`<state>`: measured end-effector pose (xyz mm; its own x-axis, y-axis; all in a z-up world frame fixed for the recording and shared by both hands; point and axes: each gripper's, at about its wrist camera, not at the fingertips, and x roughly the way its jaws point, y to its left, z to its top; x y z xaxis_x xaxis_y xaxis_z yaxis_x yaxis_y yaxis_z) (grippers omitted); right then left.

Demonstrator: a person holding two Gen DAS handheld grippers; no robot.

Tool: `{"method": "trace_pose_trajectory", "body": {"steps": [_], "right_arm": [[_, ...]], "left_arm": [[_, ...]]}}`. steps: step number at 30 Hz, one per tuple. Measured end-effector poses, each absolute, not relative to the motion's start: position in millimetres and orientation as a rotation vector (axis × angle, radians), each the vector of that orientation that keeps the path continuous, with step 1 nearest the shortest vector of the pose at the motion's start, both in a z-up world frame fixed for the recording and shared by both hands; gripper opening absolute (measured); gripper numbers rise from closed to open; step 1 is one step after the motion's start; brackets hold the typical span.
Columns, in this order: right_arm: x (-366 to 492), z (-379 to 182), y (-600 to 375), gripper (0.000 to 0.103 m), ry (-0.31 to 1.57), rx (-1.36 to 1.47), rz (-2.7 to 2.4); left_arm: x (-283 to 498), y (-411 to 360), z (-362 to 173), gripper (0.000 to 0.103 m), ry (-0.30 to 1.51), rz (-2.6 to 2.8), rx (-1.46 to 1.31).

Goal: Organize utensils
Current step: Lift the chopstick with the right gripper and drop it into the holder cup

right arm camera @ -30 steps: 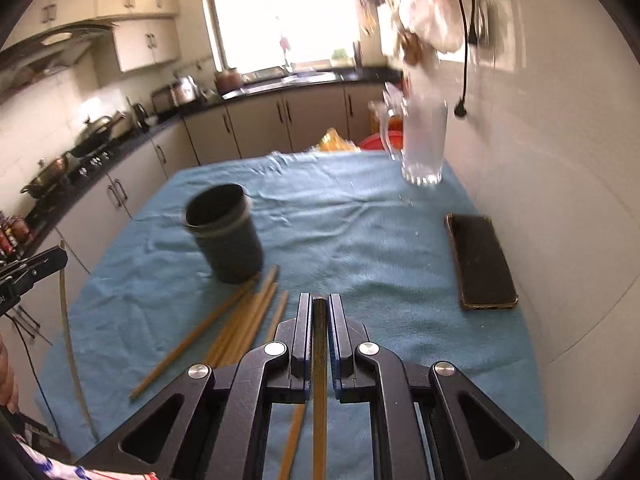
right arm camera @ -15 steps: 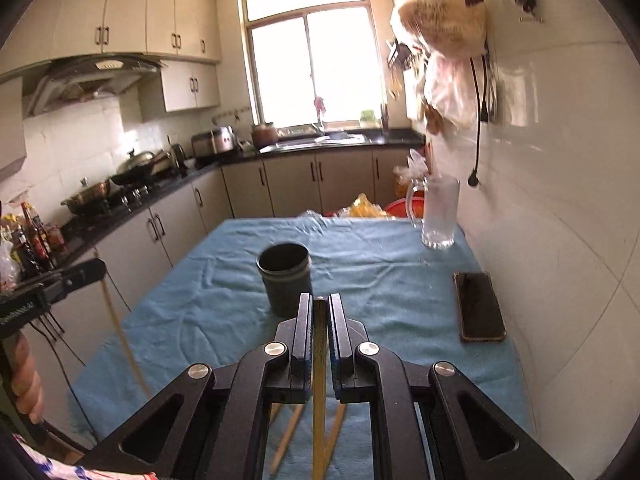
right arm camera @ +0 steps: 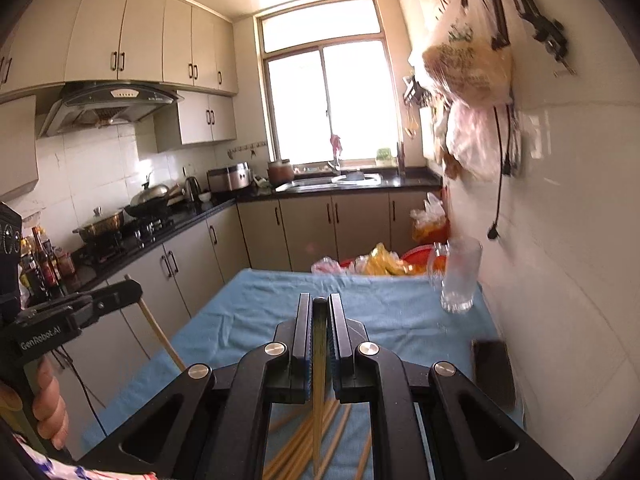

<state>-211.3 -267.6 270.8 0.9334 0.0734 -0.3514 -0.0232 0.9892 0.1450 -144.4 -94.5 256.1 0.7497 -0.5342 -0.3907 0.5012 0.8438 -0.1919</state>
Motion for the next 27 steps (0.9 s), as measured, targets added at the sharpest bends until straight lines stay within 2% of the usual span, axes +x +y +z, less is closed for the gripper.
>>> {"method": "trace_pose_trajectory", "body": {"steps": [6, 12, 17, 21, 26, 27], "right_arm": [[-158, 305, -274, 0.007, 0.308, 0.169, 0.066], [-102, 313, -276, 0.008, 0.284, 0.178, 0.026], [-56, 281, -280, 0.008, 0.361, 0.183, -0.013], [-30, 242, -287, 0.008, 0.475, 0.224, -0.003], [-13, 210, -296, 0.008, 0.557, 0.253, -0.008], [-12, 209, -299, 0.011, 0.558, 0.262, -0.021]], "left_arm": [[-97, -112, 291, 0.005, 0.433, -0.558, -0.084], [-44, -139, 305, 0.005, 0.443, -0.522, -0.08], [2, -161, 282, 0.005, 0.51, -0.49, -0.069], [34, -175, 245, 0.005, 0.638, -0.475, -0.065], [51, -172, 217, 0.005, 0.706, -0.439, -0.077], [51, -169, 215, 0.006, 0.704, -0.435, -0.08]]}}
